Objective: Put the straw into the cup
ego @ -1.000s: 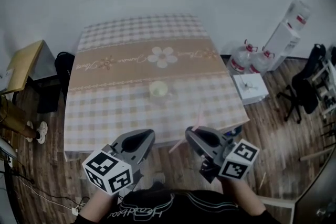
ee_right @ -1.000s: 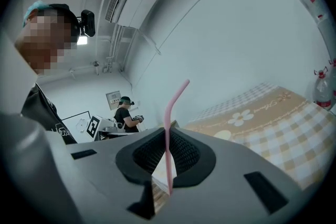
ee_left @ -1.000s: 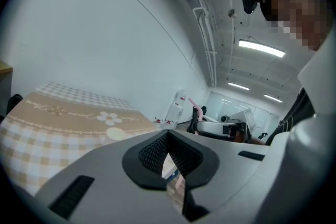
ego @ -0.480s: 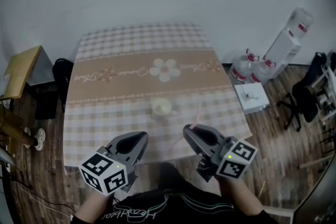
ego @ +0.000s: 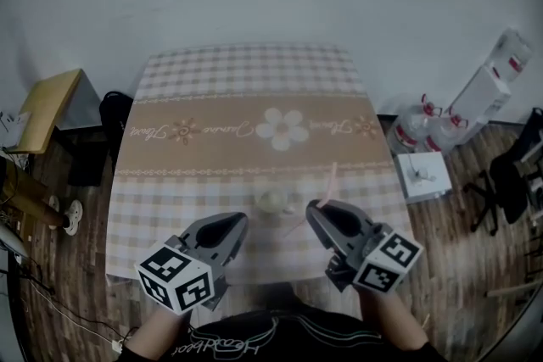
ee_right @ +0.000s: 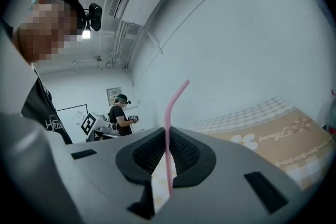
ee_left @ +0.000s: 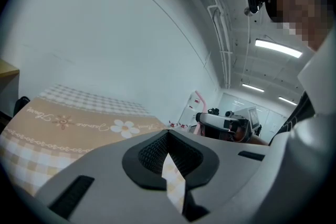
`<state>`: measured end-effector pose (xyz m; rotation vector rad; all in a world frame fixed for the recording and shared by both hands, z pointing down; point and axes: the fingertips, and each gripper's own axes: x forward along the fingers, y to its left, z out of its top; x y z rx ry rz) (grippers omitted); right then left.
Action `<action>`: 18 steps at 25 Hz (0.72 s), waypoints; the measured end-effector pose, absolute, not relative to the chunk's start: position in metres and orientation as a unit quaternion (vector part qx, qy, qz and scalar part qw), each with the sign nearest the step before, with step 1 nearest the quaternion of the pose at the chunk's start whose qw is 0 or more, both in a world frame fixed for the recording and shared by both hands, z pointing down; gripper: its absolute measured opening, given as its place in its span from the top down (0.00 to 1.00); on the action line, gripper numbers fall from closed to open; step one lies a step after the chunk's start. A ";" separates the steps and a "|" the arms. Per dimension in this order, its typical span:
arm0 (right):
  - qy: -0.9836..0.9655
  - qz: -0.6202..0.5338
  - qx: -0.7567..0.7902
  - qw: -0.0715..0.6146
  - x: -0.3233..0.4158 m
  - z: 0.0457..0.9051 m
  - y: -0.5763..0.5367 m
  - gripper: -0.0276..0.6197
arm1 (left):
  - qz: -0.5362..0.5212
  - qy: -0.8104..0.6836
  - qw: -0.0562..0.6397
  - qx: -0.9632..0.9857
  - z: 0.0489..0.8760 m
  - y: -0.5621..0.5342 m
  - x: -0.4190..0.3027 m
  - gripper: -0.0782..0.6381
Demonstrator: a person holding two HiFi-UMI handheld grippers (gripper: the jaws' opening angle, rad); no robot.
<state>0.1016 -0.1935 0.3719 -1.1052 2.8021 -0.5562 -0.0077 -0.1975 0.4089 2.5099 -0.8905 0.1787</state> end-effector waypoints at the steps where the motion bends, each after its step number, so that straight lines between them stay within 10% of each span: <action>1: 0.914 -0.179 -0.362 0.038 0.104 0.372 -0.199 0.91 | 0.066 -0.326 0.236 0.913 0.410 -0.202 -0.006 0.90; 18: 0.907 -0.197 -0.370 0.041 0.109 0.416 -0.274 0.91 | 0.071 -0.353 0.285 0.888 0.446 -0.248 -0.008 0.90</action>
